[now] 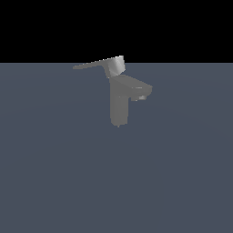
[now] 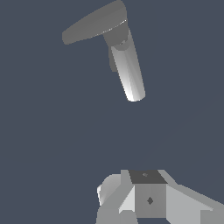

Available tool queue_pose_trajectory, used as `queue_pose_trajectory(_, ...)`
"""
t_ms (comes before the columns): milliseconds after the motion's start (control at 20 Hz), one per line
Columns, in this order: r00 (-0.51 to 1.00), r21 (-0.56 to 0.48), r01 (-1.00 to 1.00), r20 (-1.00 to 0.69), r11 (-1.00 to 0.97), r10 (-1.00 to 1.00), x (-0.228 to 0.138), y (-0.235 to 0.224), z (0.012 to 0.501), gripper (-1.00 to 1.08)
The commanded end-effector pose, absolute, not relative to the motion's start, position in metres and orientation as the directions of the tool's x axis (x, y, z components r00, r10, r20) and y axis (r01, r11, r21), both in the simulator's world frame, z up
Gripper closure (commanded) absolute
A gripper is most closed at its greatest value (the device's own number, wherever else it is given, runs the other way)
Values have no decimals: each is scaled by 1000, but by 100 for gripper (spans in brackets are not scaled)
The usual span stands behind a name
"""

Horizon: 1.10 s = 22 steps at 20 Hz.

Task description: Turn on the faucet by rotating a designated handle.

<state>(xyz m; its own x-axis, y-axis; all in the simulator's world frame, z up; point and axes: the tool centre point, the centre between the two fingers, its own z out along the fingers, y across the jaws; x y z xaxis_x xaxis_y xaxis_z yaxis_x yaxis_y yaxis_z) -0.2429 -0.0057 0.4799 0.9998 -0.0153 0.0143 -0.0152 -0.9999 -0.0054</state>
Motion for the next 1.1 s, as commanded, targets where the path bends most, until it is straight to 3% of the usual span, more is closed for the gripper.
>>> queue_pose_trajectory(0,1000,-5,-15,14,-1000,-15,-243,-6,480,108)
queue_pose_trajectory(1050,998,-43,-64,-3,-997,-64,-224,-5,471,108)
